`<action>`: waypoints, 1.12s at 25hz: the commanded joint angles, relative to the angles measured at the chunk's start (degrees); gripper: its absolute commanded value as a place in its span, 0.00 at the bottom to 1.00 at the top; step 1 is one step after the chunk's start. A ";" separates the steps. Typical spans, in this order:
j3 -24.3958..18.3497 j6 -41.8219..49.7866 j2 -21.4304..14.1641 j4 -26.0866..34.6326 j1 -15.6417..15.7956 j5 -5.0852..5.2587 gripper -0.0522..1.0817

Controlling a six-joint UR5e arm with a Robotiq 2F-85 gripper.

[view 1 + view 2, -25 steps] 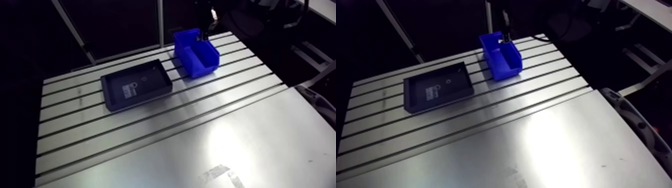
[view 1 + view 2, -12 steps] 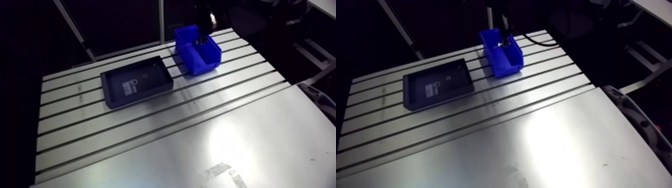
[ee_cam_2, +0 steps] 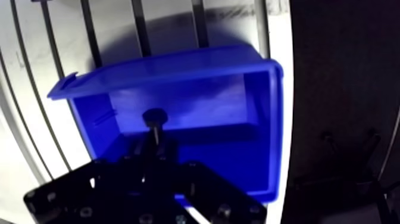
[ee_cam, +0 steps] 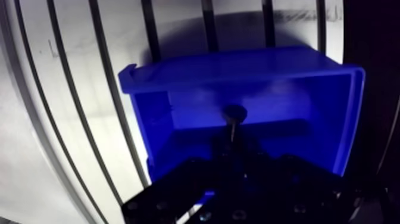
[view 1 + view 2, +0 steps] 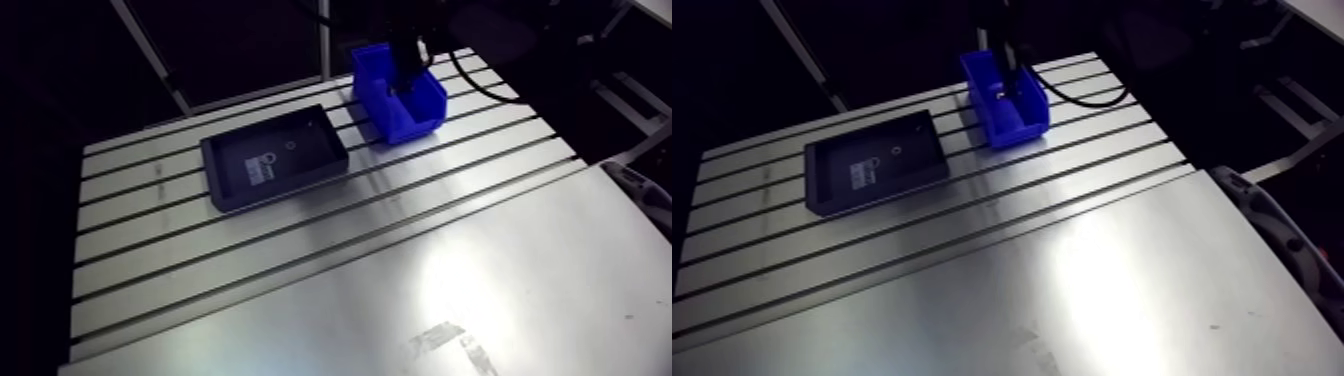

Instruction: Pick up the M10 bolt from the tray and put it into the blue bin.

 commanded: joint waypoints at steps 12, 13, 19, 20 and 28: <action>2.26 0.19 0.68 -4.40 0.04 0.01 0.85; 2.34 0.19 0.68 -4.40 0.04 0.01 0.85; 2.87 0.19 0.68 -5.63 0.04 0.01 0.81; 2.87 0.19 0.68 -5.63 0.04 0.01 0.81; 3.49 0.11 0.68 -5.63 0.13 0.01 0.75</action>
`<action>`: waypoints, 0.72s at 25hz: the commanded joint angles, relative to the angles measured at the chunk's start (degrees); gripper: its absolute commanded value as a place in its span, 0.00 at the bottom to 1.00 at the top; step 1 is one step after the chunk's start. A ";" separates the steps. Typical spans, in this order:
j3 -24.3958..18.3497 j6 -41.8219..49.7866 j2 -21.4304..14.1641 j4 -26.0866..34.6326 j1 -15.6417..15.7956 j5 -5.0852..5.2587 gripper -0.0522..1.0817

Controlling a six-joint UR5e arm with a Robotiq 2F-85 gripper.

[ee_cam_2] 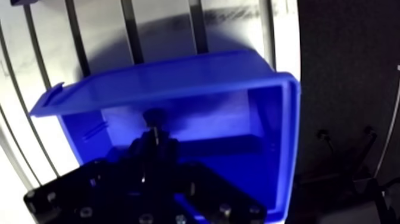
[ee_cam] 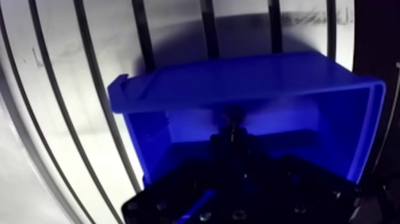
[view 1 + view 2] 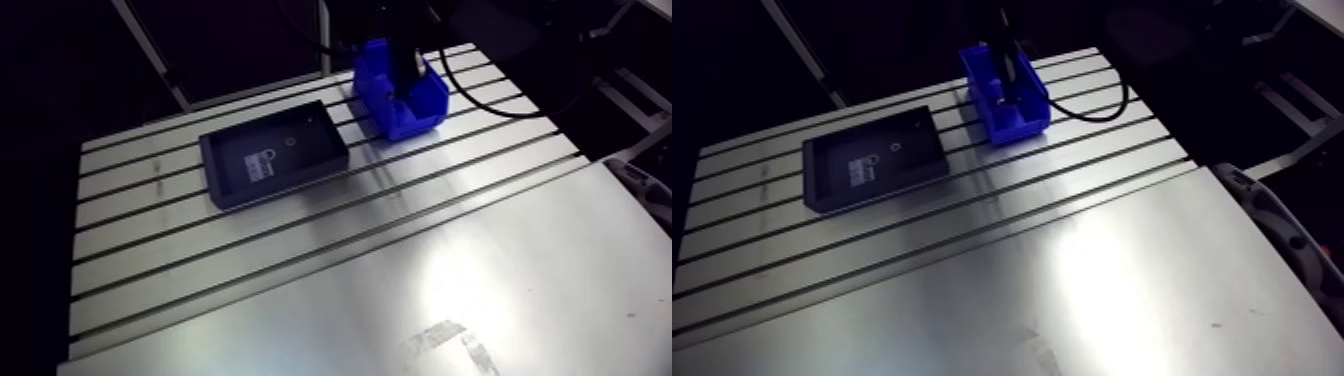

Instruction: Pick up the M10 bolt from the tray and put it into the blue bin.

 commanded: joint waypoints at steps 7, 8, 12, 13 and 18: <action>0.47 -0.06 0.01 -0.09 0.09 0.00 0.64; 0.47 -0.06 0.01 -0.09 0.09 0.00 0.63; 0.47 0.03 0.01 -0.09 0.09 0.09 0.57; 0.56 0.03 0.01 -0.09 0.09 0.09 0.55; 0.47 0.03 -0.78 -0.09 0.18 0.18 0.41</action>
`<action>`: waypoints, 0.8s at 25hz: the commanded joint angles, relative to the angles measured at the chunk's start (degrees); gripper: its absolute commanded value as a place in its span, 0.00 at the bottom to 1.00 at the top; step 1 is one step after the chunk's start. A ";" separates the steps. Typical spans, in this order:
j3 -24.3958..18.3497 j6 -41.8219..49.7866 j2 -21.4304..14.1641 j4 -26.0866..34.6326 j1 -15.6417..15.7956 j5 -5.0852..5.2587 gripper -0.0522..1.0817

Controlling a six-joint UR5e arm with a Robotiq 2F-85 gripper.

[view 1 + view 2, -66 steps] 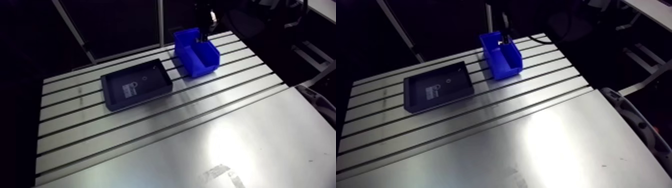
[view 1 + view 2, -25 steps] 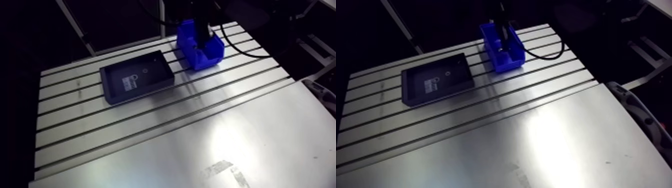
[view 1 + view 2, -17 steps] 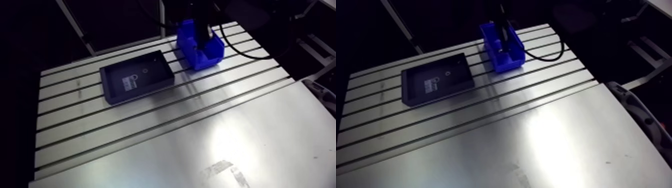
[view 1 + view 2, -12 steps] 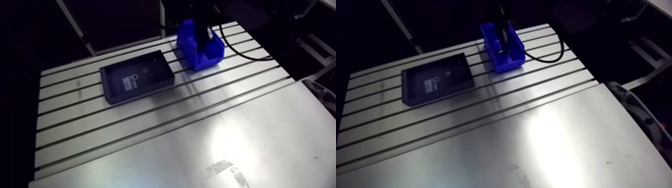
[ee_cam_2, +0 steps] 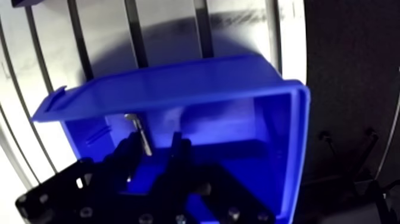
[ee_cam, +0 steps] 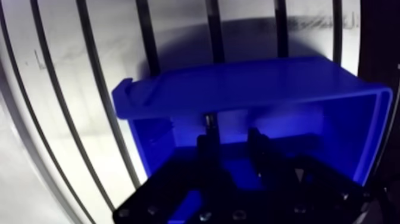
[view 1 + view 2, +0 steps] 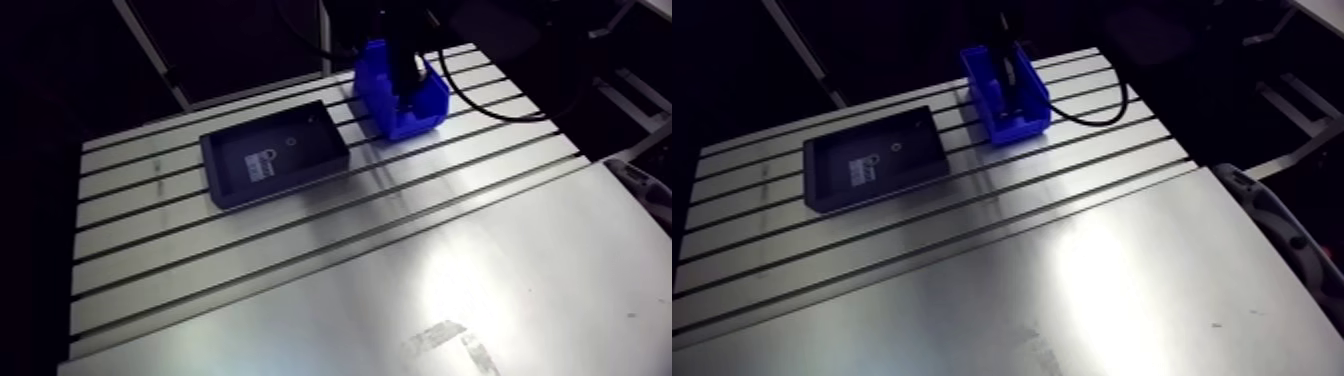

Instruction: Pick up the M10 bolt from the tray and put it into the blue bin.

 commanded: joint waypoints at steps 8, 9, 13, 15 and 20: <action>-0.01 -0.07 -3.63 0.17 0.09 0.43 0.19; 0.07 -0.07 -4.25 0.17 0.09 0.34 0.14; 0.78 -0.25 -6.71 0.35 0.09 0.25 0.06; 1.22 -0.60 -8.20 0.44 0.00 0.08 0.06; 2.62 -0.16 -13.83 0.61 0.09 -0.36 0.06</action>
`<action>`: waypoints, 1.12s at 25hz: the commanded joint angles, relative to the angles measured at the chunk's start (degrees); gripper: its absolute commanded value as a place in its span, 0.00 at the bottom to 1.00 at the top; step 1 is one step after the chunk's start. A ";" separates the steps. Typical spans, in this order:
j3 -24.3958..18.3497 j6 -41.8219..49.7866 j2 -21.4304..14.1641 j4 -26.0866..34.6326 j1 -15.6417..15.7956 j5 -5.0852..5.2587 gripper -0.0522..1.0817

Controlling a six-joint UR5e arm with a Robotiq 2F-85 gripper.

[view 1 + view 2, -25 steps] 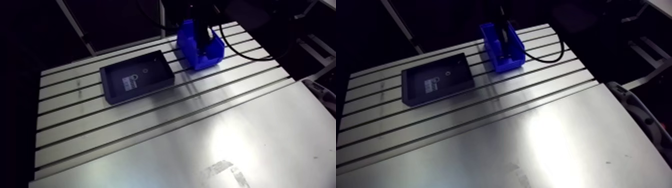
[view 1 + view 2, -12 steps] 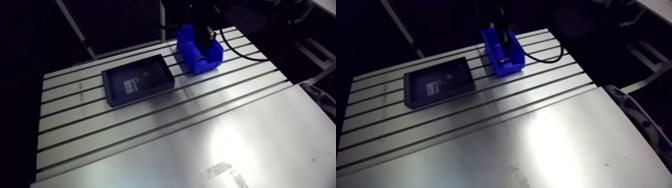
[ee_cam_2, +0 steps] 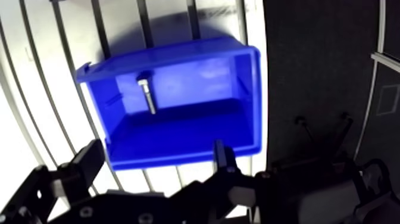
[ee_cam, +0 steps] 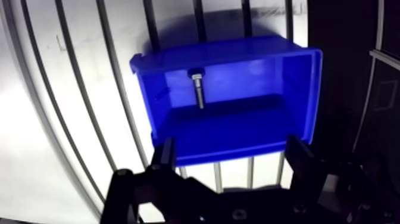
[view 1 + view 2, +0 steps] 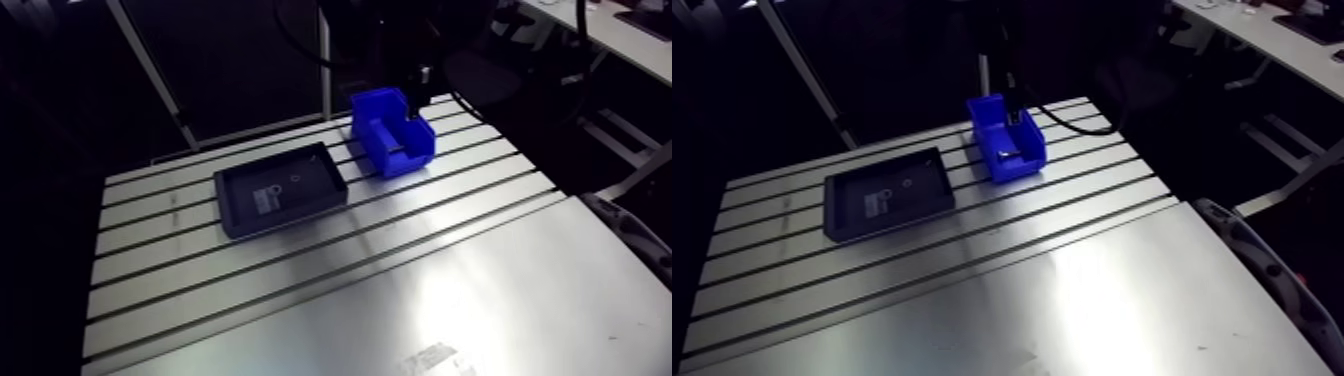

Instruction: Pick up the M10 bolt from the tray and put it into the blue bin.

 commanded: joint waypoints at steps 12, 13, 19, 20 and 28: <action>4.08 33.47 -14.36 9.65 4.33 -0.69 0.06; 4.34 37.43 -14.45 11.06 5.47 -0.69 0.05; 3.55 60.55 -15.77 19.59 12.33 0.54 0.06; 2.76 64.42 -16.12 21.52 12.42 1.42 0.06; -1.90 87.01 -16.38 25.83 14.88 1.95 0.05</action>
